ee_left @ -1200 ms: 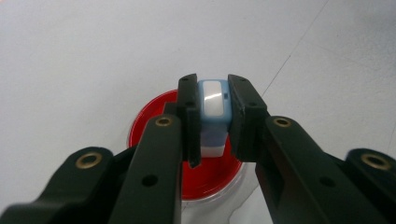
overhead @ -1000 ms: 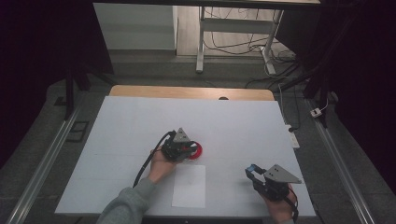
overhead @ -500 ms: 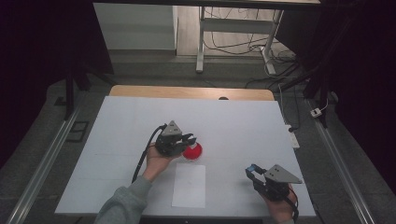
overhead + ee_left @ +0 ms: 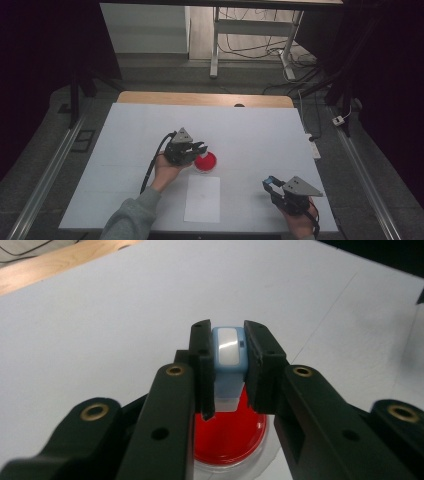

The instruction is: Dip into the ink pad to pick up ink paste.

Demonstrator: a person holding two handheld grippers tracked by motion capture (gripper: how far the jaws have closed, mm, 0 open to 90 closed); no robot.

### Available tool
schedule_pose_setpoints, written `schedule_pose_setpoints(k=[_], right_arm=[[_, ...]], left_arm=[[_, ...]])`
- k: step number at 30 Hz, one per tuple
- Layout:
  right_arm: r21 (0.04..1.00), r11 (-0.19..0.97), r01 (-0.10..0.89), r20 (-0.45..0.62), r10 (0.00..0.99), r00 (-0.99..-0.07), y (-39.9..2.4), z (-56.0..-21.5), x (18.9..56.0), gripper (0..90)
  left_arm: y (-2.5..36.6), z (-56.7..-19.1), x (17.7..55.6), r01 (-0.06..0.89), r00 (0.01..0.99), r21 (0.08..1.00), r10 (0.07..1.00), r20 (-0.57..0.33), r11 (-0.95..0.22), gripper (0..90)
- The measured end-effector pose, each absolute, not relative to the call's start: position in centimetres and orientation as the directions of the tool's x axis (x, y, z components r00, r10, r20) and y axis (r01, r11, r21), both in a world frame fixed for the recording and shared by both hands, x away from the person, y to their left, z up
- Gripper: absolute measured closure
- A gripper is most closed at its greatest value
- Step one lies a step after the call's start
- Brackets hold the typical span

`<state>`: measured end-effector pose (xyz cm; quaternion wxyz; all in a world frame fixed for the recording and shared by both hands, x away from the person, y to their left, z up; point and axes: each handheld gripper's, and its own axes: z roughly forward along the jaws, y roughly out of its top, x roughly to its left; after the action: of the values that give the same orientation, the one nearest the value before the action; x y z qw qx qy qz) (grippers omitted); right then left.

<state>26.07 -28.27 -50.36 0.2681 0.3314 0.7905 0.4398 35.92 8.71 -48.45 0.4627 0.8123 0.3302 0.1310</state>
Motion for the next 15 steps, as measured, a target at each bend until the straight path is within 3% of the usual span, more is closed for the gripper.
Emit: schedule_pose_setpoints(k=[15], right_arm=[[0.872, 0.393, 0.292, -0.127, 0.757, -0.641, -28.2, -50.4, 26.1, 65.2]], left_arm=[[7.8, -49.9, 36.6, 0.431, 0.761, 0.801, 0.644, -0.075, -0.415, 75.9]])
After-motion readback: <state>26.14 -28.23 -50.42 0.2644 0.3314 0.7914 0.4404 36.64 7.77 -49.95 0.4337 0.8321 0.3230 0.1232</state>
